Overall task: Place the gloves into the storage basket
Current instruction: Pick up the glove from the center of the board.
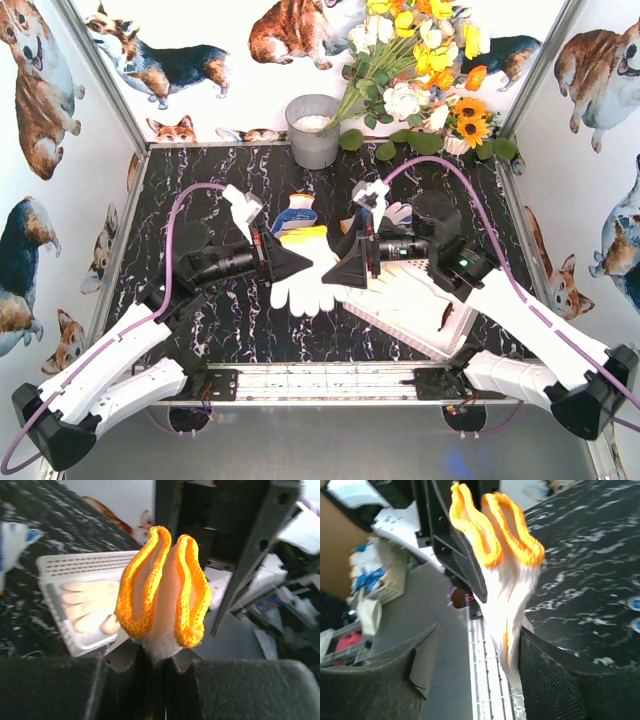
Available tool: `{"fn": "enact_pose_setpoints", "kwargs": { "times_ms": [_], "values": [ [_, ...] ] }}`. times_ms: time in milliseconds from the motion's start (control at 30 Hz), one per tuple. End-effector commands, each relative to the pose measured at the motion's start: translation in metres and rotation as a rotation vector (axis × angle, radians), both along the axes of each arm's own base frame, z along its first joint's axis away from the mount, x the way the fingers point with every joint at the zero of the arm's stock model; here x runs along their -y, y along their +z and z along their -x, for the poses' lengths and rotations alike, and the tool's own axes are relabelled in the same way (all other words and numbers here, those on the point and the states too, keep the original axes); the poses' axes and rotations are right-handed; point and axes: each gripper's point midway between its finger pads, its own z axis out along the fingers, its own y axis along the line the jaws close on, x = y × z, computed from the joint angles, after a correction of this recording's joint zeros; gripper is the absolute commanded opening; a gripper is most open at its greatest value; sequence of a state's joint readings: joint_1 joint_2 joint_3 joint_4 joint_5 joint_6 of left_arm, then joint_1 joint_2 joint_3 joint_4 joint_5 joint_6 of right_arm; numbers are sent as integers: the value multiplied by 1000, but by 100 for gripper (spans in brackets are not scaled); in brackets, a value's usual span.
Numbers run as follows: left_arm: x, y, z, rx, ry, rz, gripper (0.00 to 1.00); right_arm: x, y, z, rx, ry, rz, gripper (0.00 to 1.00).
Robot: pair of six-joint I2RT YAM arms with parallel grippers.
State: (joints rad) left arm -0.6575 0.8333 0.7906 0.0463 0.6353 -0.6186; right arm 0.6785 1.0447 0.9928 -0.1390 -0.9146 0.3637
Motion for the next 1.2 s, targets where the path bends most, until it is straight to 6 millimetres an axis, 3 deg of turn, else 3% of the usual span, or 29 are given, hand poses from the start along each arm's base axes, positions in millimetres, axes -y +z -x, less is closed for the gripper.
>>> {"fn": "enact_pose_setpoints", "kwargs": {
  "times_ms": [0, 67, 133, 200, 267, 367, 500, 667, 867, 1167],
  "values": [
    [-20, -24, -38, 57, 261, -104, 0, 19, 16, -38, 49, -318, 24, 63],
    [-28, -29, -53, 71, 355, -135, 0, 28, 10, -54, -16, -455, 50, 67],
    [-38, -52, -67, 72, 461, -206, 0, 36, 10, -67, -108, -580, 40, 70],
    [-44, -56, -75, 108, 535, -243, 0, 39, 9, -76, -225, -672, 10, 71],
    [-46, -59, -80, 152, 594, -270, 0, 42, 7, -84, -365, -758, -20, 63],
    [-43, -63, -83, 212, 663, -300, 0, 34, 2, -89, -589, -795, -84, 57],
    [-35, -68, -84, 270, 716, -335, 0, 11, 11, -92, -767, -751, -204, 60],
    [-29, -76, -84, 304, 752, -349, 0, -6, 15, -94, -891, -777, -224, 70],
    [-23, -80, -82, 340, 745, -369, 0, -6, -15, -97, -1046, -930, -92, 75],
    [-16, -86, -75, 405, 725, -453, 0, -19, -34, -99, -1096, -1009, 66, 75]
  ]
}}
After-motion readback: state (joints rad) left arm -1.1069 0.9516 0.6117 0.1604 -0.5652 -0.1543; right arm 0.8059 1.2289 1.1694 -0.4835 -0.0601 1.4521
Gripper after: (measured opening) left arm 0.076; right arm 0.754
